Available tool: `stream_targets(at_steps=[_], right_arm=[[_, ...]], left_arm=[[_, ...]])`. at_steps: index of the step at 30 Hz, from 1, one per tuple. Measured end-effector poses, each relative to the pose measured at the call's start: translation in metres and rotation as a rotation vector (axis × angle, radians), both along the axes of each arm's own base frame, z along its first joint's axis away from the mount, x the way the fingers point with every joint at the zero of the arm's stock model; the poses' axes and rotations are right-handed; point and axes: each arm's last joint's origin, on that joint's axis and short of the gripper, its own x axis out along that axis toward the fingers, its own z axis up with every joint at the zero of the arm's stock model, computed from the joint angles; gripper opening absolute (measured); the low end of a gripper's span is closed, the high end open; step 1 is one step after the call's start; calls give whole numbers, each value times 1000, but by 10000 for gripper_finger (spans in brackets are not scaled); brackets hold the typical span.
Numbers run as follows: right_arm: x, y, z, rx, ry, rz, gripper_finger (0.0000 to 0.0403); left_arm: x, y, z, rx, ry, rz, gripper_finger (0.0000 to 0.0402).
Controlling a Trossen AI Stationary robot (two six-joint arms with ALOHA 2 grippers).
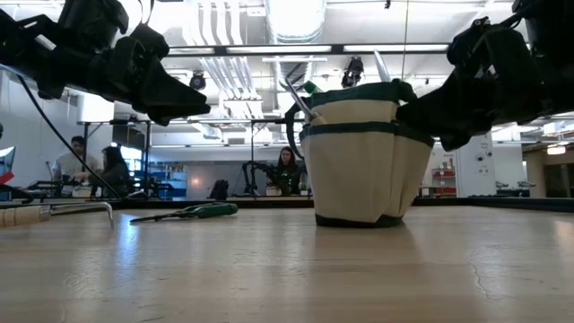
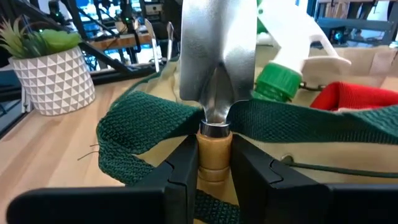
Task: Pick & Place Garden tools in Gardening bag
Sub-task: Put the hand trowel into the pocket of the gardening bag
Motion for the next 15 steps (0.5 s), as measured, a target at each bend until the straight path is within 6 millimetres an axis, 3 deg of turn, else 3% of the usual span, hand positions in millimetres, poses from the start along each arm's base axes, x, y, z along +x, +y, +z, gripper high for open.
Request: stream_targets(at_steps=[15], right_arm=[[-1,-1,-6,33,48,-9,69]], left_arm=[[0,0,0,0,1,0,207]])
